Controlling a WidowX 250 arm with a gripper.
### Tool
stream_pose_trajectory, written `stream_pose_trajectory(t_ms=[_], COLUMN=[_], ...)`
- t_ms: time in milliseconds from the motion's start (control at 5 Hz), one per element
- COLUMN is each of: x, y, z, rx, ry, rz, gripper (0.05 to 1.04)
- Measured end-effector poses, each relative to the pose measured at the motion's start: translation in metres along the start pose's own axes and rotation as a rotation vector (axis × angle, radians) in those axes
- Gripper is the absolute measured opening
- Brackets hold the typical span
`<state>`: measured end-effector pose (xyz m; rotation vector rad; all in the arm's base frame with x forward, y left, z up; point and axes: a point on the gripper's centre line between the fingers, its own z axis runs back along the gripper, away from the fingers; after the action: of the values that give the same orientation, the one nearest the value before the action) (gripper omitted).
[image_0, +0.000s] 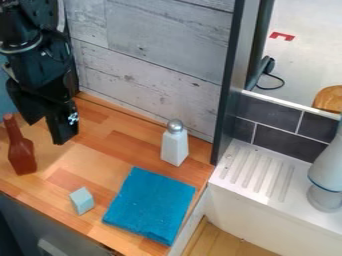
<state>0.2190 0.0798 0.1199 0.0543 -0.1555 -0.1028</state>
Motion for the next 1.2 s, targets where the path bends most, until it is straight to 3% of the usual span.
stream_pose_trajectory(t_ms=[200,400,800,1200], x=[-0.002,-0.005,0.001,0.015], y=[-0.001,0.021,0.080,0.111], z=[-0.005,-0.022,-0.039,-0.062], rx=[-0.010,-0.002,0.027,0.047], ry=[0.019,0.068,0.097,0.150], rz=[0.000,0.045,0.169,0.221], gripper=[1.005,1.005,1.005,1.005])
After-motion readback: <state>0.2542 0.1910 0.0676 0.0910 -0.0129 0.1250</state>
